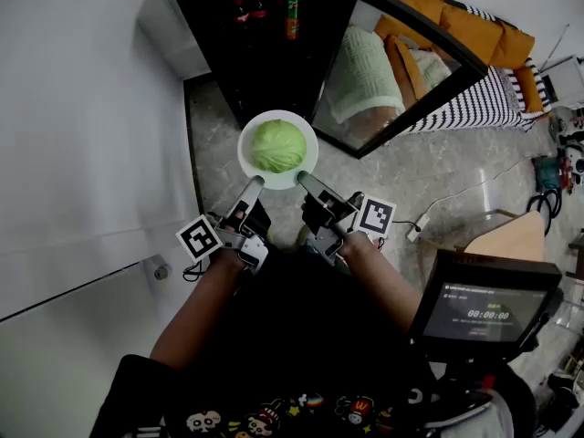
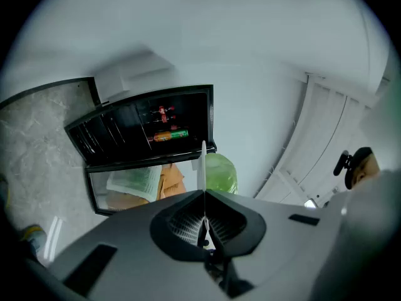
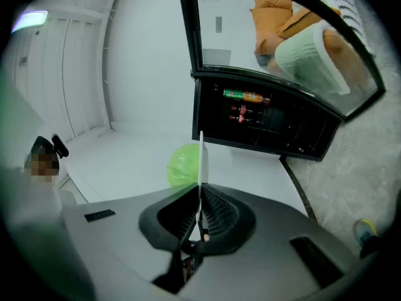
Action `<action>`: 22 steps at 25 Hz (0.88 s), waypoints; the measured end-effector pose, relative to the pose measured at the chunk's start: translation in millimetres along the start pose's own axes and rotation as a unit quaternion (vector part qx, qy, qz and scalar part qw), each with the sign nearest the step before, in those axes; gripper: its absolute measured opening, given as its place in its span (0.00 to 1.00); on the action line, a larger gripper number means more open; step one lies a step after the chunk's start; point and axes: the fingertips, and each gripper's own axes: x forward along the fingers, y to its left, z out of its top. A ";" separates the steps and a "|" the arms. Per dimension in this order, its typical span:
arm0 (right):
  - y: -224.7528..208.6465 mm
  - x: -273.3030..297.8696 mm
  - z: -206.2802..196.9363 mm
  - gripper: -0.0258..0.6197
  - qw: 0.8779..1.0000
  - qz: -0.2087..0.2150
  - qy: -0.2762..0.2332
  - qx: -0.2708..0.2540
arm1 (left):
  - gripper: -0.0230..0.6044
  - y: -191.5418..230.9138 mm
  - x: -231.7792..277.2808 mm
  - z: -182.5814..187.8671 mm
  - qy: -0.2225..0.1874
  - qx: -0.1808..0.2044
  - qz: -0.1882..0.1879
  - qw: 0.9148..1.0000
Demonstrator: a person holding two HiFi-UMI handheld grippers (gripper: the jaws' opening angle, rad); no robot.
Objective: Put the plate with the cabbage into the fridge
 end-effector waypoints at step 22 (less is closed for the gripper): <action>-10.5 -3.6 -0.8 0.06 0.999 -0.017 -0.005 0.035 | 0.05 6.4 -1.6 -3.5 -0.005 0.001 0.007 1.000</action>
